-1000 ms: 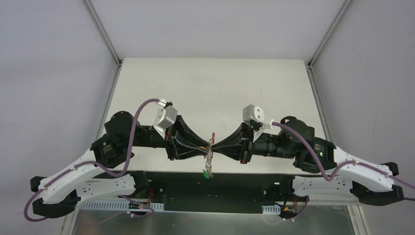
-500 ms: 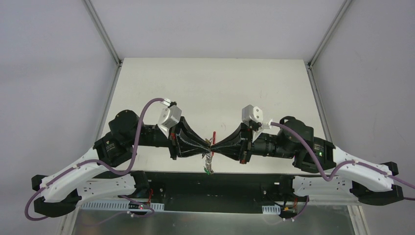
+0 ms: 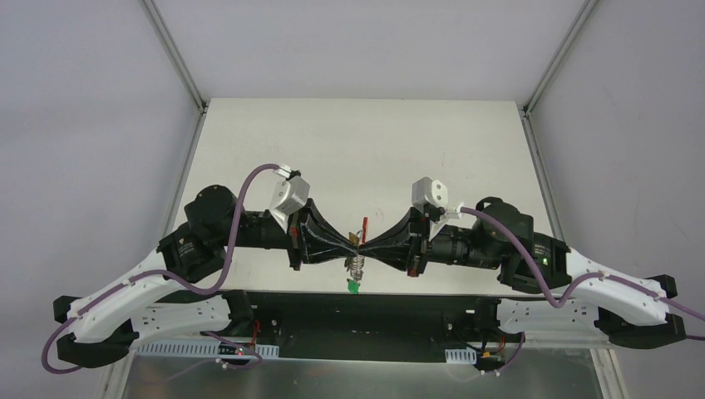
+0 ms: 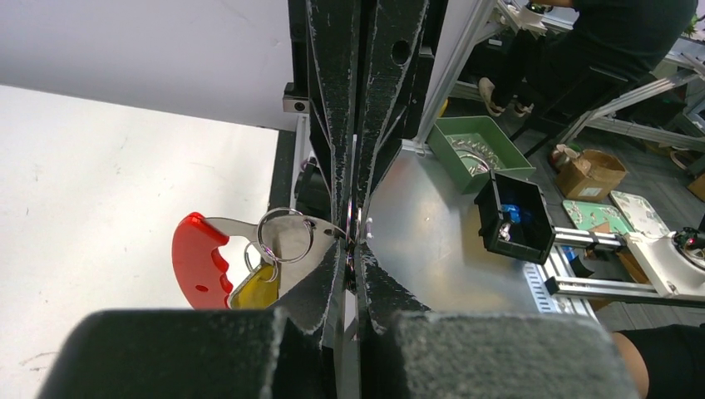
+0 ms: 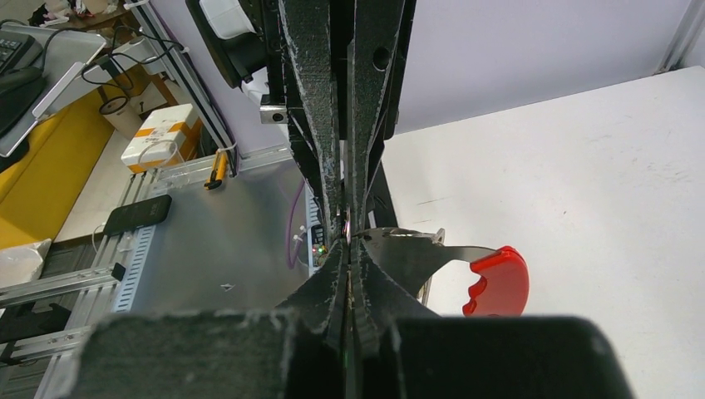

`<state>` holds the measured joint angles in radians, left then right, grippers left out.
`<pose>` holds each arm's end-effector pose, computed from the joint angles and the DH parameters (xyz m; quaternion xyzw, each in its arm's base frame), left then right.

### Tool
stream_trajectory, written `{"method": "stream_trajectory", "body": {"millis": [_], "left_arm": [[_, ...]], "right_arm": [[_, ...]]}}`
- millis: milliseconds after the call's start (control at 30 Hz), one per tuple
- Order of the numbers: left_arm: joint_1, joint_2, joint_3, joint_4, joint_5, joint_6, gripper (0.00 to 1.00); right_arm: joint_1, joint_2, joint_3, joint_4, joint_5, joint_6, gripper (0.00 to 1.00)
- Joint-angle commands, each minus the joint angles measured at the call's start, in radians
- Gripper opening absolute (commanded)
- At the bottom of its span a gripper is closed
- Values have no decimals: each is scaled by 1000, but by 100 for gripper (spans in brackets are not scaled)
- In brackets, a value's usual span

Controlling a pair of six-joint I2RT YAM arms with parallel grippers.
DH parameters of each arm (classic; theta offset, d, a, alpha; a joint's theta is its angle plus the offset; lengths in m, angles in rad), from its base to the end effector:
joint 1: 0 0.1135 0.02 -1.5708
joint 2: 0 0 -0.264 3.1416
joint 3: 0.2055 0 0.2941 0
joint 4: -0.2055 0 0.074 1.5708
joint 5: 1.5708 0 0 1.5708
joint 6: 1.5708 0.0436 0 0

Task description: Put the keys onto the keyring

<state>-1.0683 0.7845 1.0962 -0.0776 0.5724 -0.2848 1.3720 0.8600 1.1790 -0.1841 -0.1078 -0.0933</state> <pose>0.0739 -0.1835 0.4711 0.4318 0.4648 -0.6078 0.4775 0.0386 0.2152 0.4766 -0.4695 0.4612 0.4772 0.5824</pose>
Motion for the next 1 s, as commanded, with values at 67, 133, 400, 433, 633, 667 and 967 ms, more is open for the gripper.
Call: {"method": "stream_trajectory", "body": {"millis": [67, 133, 400, 433, 633, 667, 967], "left_arm": [[-10, 12, 51, 6, -110, -12, 0], [-10, 3, 48, 1, -135, -8, 0], [-10, -1, 50, -35, -158, 24, 0], [-10, 3, 55, -50, -150, 30, 0], [-10, 35, 104, -158, -107, 47, 0], [-10, 41, 112, -178, -98, 47, 0], [-10, 93, 183, -361, 23, 55, 0]], "right_arm": [[7, -11, 35, 16, 0, -9, 0], [7, -14, 35, 0, 0, -7, 0], [7, -47, 38, -49, 5, -3, 25], [7, -53, 42, -65, 7, -2, 28], [6, -30, 128, -282, 38, -35, 39], [7, -18, 154, -324, 40, -43, 39], [7, 68, 316, -587, 35, -175, 44]]}}
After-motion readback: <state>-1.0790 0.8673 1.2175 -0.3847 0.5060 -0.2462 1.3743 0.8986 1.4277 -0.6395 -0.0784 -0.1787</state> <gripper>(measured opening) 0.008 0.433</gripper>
